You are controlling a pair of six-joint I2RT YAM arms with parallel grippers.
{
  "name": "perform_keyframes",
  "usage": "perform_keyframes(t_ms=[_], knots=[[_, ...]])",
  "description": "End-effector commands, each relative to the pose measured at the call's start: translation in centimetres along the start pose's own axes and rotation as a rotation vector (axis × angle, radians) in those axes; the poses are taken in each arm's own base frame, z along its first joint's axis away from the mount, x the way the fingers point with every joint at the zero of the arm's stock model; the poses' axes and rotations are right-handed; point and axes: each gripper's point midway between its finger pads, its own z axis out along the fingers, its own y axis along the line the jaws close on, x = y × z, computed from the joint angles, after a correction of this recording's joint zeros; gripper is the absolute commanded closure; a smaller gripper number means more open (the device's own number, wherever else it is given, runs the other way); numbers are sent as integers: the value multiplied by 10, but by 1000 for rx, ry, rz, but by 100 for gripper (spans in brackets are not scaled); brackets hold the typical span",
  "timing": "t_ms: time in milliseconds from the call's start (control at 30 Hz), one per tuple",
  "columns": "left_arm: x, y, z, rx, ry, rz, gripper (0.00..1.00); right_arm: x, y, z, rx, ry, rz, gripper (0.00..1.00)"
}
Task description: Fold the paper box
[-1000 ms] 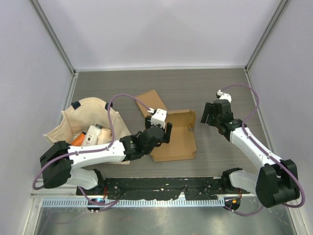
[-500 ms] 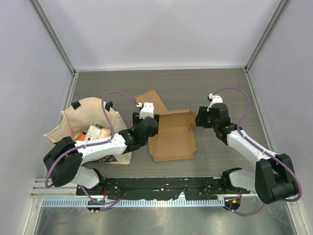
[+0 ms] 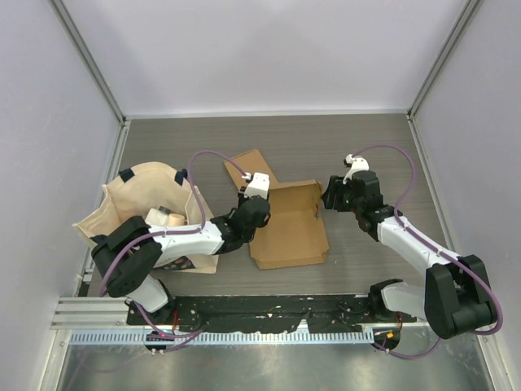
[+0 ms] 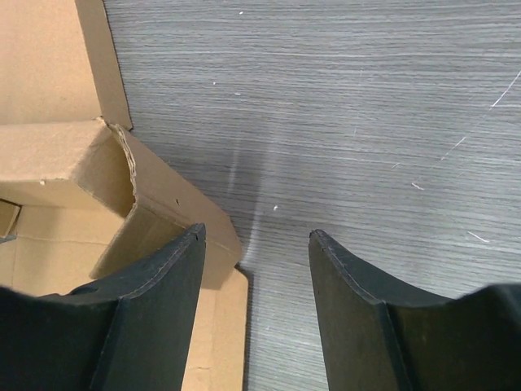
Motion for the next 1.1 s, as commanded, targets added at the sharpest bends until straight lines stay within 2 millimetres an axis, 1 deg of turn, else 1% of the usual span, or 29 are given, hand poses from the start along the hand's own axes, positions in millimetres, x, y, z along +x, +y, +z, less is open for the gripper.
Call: perform_keyframes(t_ms=[0, 33, 67, 133, 200, 233, 267, 300, 333, 367, 400, 433, 467, 500, 533, 600, 633, 667, 700, 733, 767, 800, 833, 933, 967, 1000, 1033, 1067], knots=[[-38, -6, 6, -10, -129, -11, 65, -13, 10, 0, -50, -52, -28, 42], [-37, -6, 7, -6, -135, -1, 73, -12, 12, 0, -59, -51, -29, 42], [-41, -7, 7, -1, -149, -5, 76, -12, 15, -1, -78, -53, -29, 43], [-40, -9, 7, 11, -156, 13, 85, -11, 22, -3, -108, -54, -38, 43], [-42, -9, 6, 20, -168, 4, 91, -10, 25, -4, -117, -63, -44, 43], [-39, -8, 4, 29, -170, 5, 96, -10, 27, -5, -127, -65, -46, 43], [-43, -10, 2, 41, -192, -9, 96, -12, 29, -5, -139, -75, -47, 43], [-36, -9, 1, 57, -190, 6, 97, -10, 30, -4, -141, -74, -48, 43], [-36, -9, 0, 64, -197, 8, 98, -13, 33, -4, -150, -89, -54, 43], [-38, -10, -1, 71, -210, 1, 98, -13, 32, -3, -147, -96, -57, 43], [-34, -9, -2, 76, -208, 10, 98, -10, 31, 0, -145, -94, -60, 43], [-35, -11, -2, 92, -213, 15, 98, -13, 33, 0, -156, -110, -69, 43], [-35, -11, -3, 98, -217, 15, 99, -12, 35, 2, -164, -108, -74, 43], [-29, -11, -4, 105, -212, 23, 99, -12, 36, 2, -165, -114, -80, 43], [-32, -12, -5, 116, -226, 16, 99, -16, 37, 4, -167, -141, -92, 43], [-24, -11, -5, 123, -223, 25, 100, -14, 42, 5, -168, -159, -121, 43], [-25, -12, -6, 127, -233, 26, 100, -20, 42, 5, -149, -196, -135, 43], [-24, -11, -5, 127, -232, 29, 100, -15, 49, 4, -155, -204, -186, 44], [-22, -10, -6, 128, -232, 33, 100, -15, 52, 3, -154, -219, -213, 44], [-22, -10, -6, 128, -235, 32, 100, -22, 48, 3, -108, -264, -224, 44], [-23, -11, -6, 133, -239, 29, 100, -22, 48, 3, -106, -283, -233, 45], [-23, -10, -7, 139, -243, 29, 100, -22, 47, 3, -96, -279, -234, 47], [-23, -12, -7, 145, -246, 28, 100, -28, 48, 2, -98, -312, -229, 48], [-23, -13, -8, 151, -247, 45, 100, -26, 49, 5, -103, -309, -207, 52], [-23, -12, -8, 148, -249, 45, 100, -28, 57, 5, -140, -299, -203, 52], [-23, -11, -9, 145, -248, 46, 100, -26, 63, 5, -165, -281, -178, 51], [-25, -10, -9, 141, -251, 42, 100, -18, 64, 5, -173, -240, -165, 50], [-23, -11, -9, 143, -246, 45, 100, -16, 76, 1, -239, -214, -145, 45]])
